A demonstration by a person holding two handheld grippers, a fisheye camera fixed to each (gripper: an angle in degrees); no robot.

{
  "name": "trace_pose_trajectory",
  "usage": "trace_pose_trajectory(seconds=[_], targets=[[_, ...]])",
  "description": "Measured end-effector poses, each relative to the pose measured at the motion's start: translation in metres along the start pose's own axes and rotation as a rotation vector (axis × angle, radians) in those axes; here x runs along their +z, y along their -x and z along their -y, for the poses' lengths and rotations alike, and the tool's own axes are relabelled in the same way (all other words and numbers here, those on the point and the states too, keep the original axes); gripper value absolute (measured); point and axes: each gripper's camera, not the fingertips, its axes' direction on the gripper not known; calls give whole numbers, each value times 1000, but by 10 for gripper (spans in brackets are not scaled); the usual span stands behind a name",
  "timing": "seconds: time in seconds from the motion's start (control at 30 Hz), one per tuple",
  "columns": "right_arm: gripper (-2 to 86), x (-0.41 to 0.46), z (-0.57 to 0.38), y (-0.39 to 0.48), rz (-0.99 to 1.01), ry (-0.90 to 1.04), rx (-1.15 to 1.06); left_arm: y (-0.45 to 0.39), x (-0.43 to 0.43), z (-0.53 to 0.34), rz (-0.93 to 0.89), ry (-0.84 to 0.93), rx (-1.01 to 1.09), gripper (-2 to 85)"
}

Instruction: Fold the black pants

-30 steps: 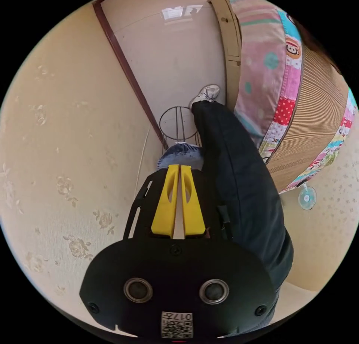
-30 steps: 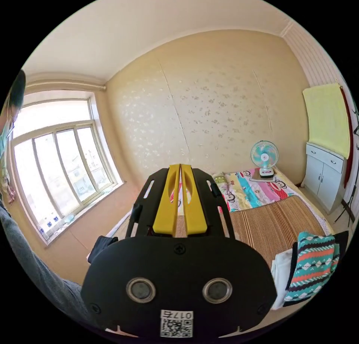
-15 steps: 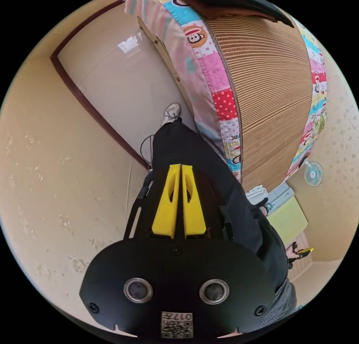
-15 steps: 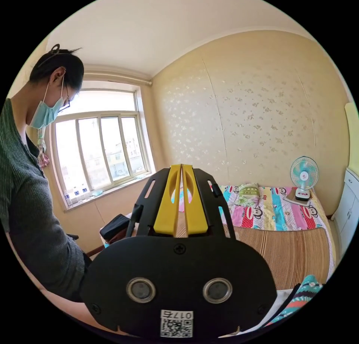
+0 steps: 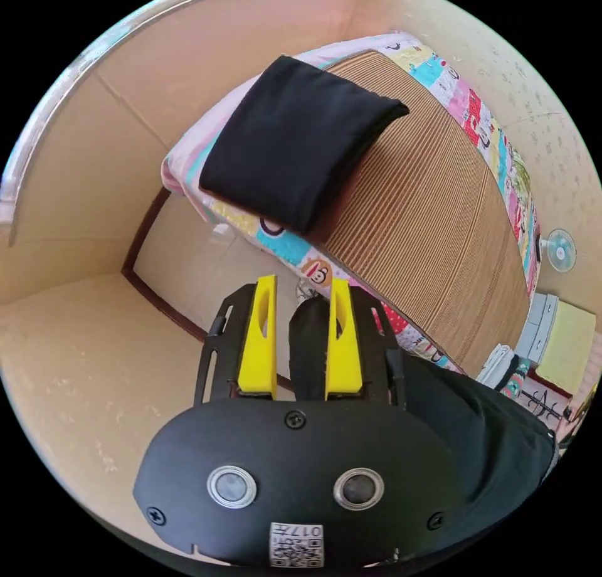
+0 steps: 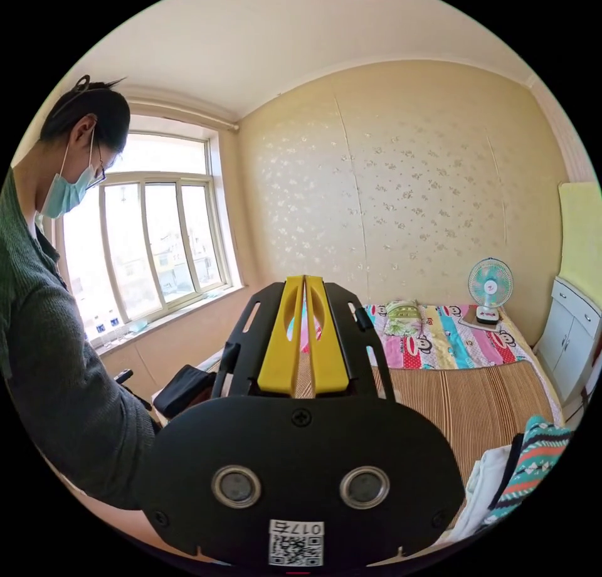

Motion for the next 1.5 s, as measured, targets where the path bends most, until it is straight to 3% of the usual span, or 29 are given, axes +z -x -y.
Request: trace_pose_trajectory(seconds=[0.2,0.33,0.57,0.7,0.77,0.83,0.9,1.13,1.33,1.5], targets=[[4,45,-17,48,-50,79,-56,15,32,34,1,62,167,137],[4,46,-28,56,-245,165,-16,30,77,36,-46,257,181,143],[4,53,-39,49,-336,198,45,71,113,37,-39,515,230,94],[4,74,-33,37,-295,179,43,132,97,15,-365,536,358,43],[5,90,-34,27,-250,143,45,162,68,-1,-596,471,459,41],[5,101,-38,15,-192,119,68,215,12,-20,-982,269,506,39],[5,111,-43,2,-124,103,83,251,-31,-32,-1186,91,530,39],[12,151,-64,-45,139,54,98,247,-206,-117,-1410,-410,1039,35],[69,177,-70,-60,323,68,0,195,-297,-232,-1711,-636,1502,34],[147,209,-88,-72,489,184,-35,156,-328,-294,-1968,-691,1633,35]])
